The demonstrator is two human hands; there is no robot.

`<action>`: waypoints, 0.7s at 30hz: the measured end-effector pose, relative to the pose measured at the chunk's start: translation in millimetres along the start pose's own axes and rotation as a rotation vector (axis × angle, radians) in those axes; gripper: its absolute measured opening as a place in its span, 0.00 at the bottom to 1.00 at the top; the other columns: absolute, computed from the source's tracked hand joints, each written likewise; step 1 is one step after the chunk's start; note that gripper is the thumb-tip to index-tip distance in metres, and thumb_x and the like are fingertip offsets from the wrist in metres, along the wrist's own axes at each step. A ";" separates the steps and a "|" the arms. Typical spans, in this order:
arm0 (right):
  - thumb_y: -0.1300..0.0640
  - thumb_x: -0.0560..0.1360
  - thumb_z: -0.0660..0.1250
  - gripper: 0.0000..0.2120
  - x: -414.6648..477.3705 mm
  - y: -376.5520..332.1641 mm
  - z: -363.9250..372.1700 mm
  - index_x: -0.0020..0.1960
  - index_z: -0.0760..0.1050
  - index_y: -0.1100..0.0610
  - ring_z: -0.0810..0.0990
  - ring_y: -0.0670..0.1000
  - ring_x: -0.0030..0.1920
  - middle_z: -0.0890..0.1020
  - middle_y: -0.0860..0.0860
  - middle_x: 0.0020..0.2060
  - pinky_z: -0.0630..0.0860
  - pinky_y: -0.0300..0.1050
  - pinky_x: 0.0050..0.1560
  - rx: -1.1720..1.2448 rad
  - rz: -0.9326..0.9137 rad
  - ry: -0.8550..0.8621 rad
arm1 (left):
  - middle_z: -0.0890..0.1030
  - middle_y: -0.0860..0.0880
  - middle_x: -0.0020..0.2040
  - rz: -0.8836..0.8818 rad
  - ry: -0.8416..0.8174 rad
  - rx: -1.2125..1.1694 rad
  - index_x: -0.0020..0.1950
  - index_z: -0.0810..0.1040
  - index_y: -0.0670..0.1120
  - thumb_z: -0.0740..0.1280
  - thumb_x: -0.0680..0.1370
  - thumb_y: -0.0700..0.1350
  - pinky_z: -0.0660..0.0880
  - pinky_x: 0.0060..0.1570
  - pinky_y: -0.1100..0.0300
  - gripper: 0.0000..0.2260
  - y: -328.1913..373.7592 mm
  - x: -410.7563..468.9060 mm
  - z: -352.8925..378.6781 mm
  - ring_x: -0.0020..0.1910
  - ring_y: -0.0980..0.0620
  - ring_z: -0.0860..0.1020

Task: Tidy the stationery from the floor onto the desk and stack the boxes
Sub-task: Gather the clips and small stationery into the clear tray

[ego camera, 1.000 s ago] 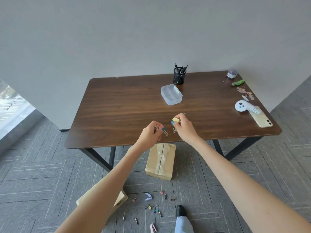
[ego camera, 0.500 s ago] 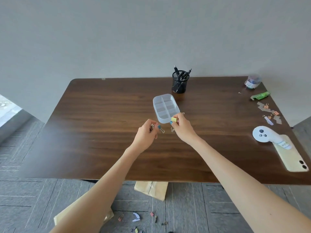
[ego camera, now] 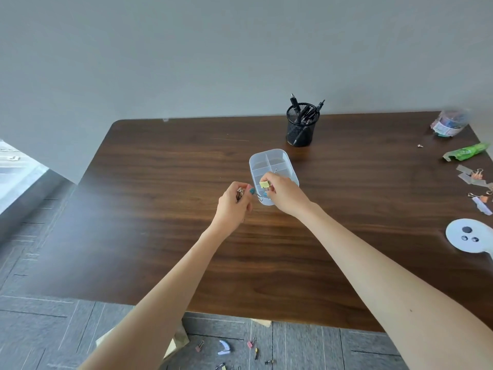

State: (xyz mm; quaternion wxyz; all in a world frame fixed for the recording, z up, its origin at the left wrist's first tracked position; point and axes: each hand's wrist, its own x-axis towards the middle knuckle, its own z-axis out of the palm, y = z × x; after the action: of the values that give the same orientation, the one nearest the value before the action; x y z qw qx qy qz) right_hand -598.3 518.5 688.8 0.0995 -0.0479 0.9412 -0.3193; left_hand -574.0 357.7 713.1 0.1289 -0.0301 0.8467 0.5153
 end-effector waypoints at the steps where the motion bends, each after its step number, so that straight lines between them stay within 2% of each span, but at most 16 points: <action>1: 0.64 0.79 0.61 0.12 2.3 1.4 -1.0 0.59 0.70 0.53 0.78 0.53 0.48 0.78 0.53 0.53 0.78 0.49 0.47 -0.012 -0.013 -0.015 | 0.77 0.50 0.32 -0.003 0.006 -0.005 0.56 0.74 0.46 0.60 0.82 0.50 0.69 0.25 0.62 0.09 -0.5 2.3 0.2 0.21 0.59 0.67; 5: 0.65 0.80 0.58 0.11 11.1 2.3 -6.3 0.58 0.71 0.55 0.75 0.48 0.44 0.75 0.49 0.48 0.69 0.36 0.36 0.096 -0.016 0.019 | 0.77 0.50 0.33 -0.023 0.031 -0.037 0.57 0.74 0.46 0.61 0.82 0.50 0.70 0.28 0.58 0.09 0.0 11.5 0.8 0.25 0.55 0.69; 8: 0.66 0.79 0.58 0.10 15.6 1.9 -5.0 0.56 0.70 0.54 0.76 0.49 0.47 0.76 0.50 0.51 0.72 0.38 0.40 0.139 -0.034 0.075 | 0.77 0.50 0.32 -0.020 0.049 -0.053 0.56 0.74 0.48 0.61 0.81 0.49 0.70 0.30 0.56 0.08 -0.3 16.4 0.4 0.27 0.54 0.69; 10: 0.65 0.78 0.60 0.11 15.5 5.0 -1.7 0.56 0.70 0.52 0.77 0.49 0.48 0.77 0.51 0.53 0.74 0.40 0.43 0.098 -0.062 0.037 | 0.77 0.50 0.33 -0.028 0.055 -0.067 0.56 0.74 0.48 0.61 0.82 0.49 0.70 0.30 0.56 0.07 -2.0 18.7 0.2 0.27 0.54 0.69; 14: 0.64 0.75 0.66 0.21 11.1 11.6 -3.9 0.63 0.66 0.48 0.76 0.50 0.50 0.74 0.54 0.57 0.77 0.43 0.47 -0.009 -0.087 -0.059 | 0.77 0.49 0.34 -0.060 0.044 -0.077 0.57 0.74 0.48 0.61 0.82 0.49 0.69 0.27 0.59 0.08 -4.5 22.3 -0.1 0.28 0.54 0.69; 17: 0.63 0.74 0.66 0.25 11.0 13.4 -7.4 0.65 0.64 0.45 0.75 0.50 0.53 0.71 0.51 0.59 0.78 0.46 0.52 0.084 -0.053 -0.104 | 0.77 0.49 0.35 -0.086 0.033 -0.106 0.58 0.74 0.47 0.60 0.82 0.47 0.68 0.26 0.62 0.08 -5.1 26.5 0.3 0.27 0.55 0.68; 21: 0.61 0.74 0.67 0.22 15.7 12.0 -1.8 0.62 0.64 0.45 0.76 0.47 0.47 0.75 0.48 0.53 0.77 0.44 0.51 0.219 -0.012 -0.091 | 0.81 0.48 0.39 -0.081 0.044 -0.138 0.57 0.75 0.47 0.60 0.82 0.46 0.68 0.26 0.62 0.07 -6.8 32.2 -0.2 0.24 0.57 0.67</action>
State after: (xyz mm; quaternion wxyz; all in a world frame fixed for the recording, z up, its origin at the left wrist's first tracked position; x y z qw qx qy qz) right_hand -614.3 526.7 680.4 0.1450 -0.0567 0.8948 -0.4185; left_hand -603.9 357.0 699.3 0.1286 -0.0843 0.8100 0.5659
